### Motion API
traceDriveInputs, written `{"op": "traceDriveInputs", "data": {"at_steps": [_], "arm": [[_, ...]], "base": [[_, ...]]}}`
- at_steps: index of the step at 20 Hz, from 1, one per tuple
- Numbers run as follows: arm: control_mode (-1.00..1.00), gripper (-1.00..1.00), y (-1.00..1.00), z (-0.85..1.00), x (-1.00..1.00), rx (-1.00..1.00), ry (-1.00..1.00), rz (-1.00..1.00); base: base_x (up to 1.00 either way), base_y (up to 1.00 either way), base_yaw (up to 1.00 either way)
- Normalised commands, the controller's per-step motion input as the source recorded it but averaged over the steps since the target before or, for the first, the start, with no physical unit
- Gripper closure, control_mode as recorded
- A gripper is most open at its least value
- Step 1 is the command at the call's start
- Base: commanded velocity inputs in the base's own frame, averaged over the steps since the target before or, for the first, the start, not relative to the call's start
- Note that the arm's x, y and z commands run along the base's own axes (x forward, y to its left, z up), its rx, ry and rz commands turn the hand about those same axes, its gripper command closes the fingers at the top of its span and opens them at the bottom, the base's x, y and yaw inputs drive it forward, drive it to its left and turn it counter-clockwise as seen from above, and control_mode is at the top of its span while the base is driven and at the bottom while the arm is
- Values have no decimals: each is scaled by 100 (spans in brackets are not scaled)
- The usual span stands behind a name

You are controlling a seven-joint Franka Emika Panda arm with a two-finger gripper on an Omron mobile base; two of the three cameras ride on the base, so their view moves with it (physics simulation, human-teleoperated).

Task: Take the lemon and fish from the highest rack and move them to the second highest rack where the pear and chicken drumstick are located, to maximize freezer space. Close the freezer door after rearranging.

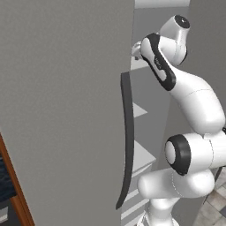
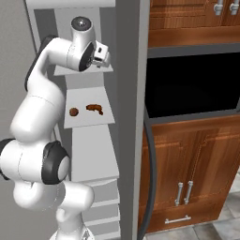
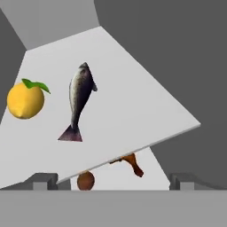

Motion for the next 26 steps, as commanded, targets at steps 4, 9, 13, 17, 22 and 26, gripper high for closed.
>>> {"op": "traceDriveInputs", "data": {"at_steps": [4, 9, 13, 17, 22, 26], "arm": [[-100, -100, 24, 0, 26, 0, 0, 1], [-100, -100, 14, -15, 18, -2, 0, 2], [-100, -100, 3, -14, 30, 0, 0, 2], [-100, -100, 6, -6, 35, 0, 0, 4], [-100, -100, 11, 0, 30, 0, 0, 3], [-100, -100, 14, -1, 24, -1, 7, 1]], "base": [[0, 0, 0], [0, 0, 0], [0, 0, 0], [0, 0, 0], [0, 0, 0], [0, 0, 0]]}}
